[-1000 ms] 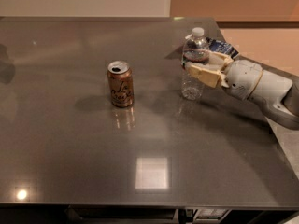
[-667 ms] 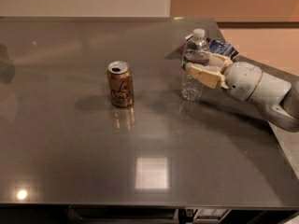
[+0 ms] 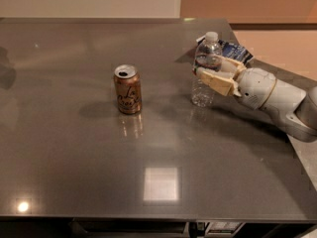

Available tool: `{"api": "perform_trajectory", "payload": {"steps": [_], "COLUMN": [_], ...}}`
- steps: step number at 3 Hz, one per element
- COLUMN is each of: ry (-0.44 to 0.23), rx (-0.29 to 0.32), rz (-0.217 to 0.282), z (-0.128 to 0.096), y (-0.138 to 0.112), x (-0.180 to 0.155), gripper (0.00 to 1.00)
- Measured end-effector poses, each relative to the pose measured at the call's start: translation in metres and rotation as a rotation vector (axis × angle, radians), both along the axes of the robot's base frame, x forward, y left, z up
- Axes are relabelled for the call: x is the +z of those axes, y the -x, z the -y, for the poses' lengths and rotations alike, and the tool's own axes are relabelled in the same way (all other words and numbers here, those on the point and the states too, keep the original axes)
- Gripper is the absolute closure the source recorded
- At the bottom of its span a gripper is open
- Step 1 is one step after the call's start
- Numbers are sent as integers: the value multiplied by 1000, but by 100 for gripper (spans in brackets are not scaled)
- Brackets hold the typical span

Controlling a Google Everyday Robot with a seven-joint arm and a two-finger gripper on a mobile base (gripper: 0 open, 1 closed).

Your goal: Place water bottle upright

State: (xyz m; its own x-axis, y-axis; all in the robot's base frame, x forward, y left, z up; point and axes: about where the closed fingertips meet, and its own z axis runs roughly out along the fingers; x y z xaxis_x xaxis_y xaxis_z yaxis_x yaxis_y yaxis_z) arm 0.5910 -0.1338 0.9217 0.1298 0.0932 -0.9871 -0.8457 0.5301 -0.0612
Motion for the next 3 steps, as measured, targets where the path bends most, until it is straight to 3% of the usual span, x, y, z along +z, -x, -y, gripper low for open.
{"api": "perform_trajectory", "payload": {"steps": [1,2,3], "ry": [0,0,0], "rx": [5,9,9], "rz": [2,3,3], "z": [-3,-5,-5], "y": [0,0,0], "x": [1,2,2], "gripper": [11,0,0]}}
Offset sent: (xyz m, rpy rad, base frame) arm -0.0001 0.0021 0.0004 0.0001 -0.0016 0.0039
